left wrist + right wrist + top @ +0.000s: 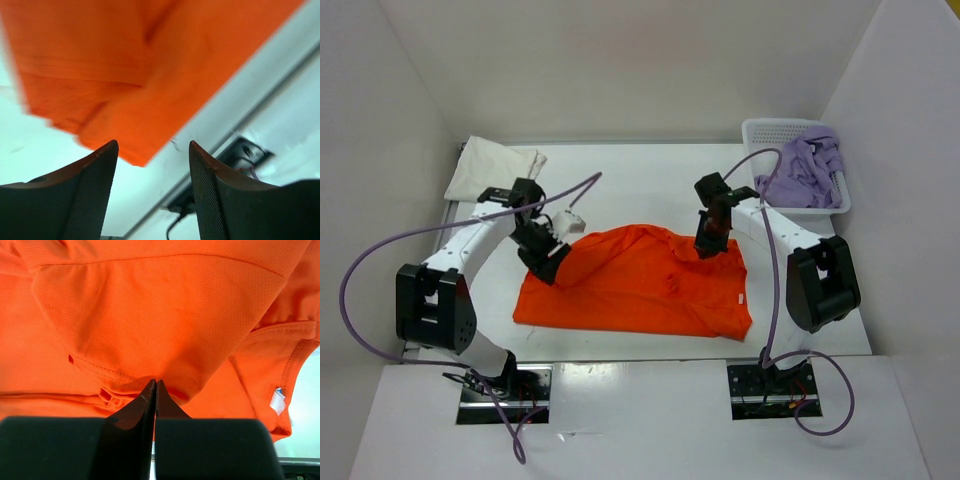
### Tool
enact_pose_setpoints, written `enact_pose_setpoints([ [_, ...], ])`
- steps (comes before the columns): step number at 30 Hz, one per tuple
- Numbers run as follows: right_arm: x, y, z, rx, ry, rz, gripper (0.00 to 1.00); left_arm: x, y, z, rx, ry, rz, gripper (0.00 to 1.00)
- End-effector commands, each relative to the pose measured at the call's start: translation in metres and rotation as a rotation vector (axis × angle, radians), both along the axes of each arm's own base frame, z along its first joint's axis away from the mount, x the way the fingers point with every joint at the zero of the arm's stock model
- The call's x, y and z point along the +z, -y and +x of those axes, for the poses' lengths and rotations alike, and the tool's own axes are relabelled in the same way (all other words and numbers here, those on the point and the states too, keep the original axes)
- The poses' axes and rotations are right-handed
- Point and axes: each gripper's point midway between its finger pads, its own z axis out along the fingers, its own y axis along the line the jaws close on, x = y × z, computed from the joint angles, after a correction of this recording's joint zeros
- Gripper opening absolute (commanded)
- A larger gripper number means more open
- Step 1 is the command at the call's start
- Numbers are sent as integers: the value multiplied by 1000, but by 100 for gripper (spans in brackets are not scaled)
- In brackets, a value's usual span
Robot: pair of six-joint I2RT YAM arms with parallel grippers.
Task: Fold and stack the t-shirts
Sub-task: Grap the side of the flattened tshirt furthest away from the robot with both arms
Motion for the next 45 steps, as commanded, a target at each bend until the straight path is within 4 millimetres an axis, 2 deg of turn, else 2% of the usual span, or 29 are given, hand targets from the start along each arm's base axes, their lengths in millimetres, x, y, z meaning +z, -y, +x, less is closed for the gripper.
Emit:
enact_pose_setpoints([
  [1, 7, -6, 5, -7, 51, 18, 0, 31, 0, 54, 118, 173, -68, 67],
  [3, 7, -6, 5, -7, 51, 18, 0, 22, 6, 59, 183, 135, -84, 67],
  [6, 8, -3, 3, -10, 56, 10, 0, -8, 19, 55, 201, 21, -80, 64],
  [7, 7, -2, 4, -13, 59, 2, 0, -22, 15, 57, 223, 0, -44, 64],
  [8, 7, -2, 4, -13, 59, 2, 0, -28, 16, 66, 233, 32, -34, 64],
  [11, 10, -2, 4, -13, 68, 6, 0, -32, 5, 89, 319, 107, 19, 64],
  [13, 10, -2, 4, -13, 68, 6, 0, -27, -3, 103, 375, 152, 38, 64],
  [16, 8, -1, 2, -21, 59, 5, 0, -20, -9, 114, 406, 196, 42, 64],
  [20, 8, -1, 2, -21, 59, 5, 0, -36, -9, 112, 404, 151, 57, 64],
  [21, 8, -1, 2, -21, 59, 5, 0, -46, -6, 107, 381, 121, 69, 64],
  [23, 11, -1, 5, -16, 73, -1, 0, -56, -3, 100, 351, 79, 85, 64],
  [24, 11, -1, 5, -16, 73, -2, 0, -65, -4, 95, 341, 53, 95, 63],
  [27, 13, 0, 8, -19, 85, -6, 0, -71, -5, 93, 340, 34, 102, 58],
  [28, 13, 0, 8, -19, 85, -6, 0, -71, -7, 96, 333, 50, 115, 54],
  [29, 13, 1, 6, -18, 76, -10, 0, -74, -10, 96, 334, 45, 130, 46],
  [32, 13, 1, 6, -18, 76, -10, 0, -71, -11, 97, 336, 58, 135, 32],
  [33, 13, 2, 7, -21, 80, -18, 0, -68, -11, 101, 337, 70, 131, 22],
  [34, 13, 2, 7, -21, 80, -18, 0, -64, -10, 102, 338, 83, 127, 20],
  [36, 13, 2, 7, -21, 80, -18, 0, -58, -12, 104, 341, 99, 133, 18],
  [38, 13, 2, 7, -21, 80, -18, 0, -55, -13, 105, 343, 111, 138, 12],
  [41, 15, 2, 7, -21, 80, -18, 0, -55, -14, 102, 342, 99, 142, 12],
  [43, 15, 2, 7, -13, 80, -20, 0, -44, -13, 105, 344, 125, 134, 12],
  [45, 18, 3, 11, -16, 93, -24, 0, -26, -12, 117, 348, 175, 117, 7],
])
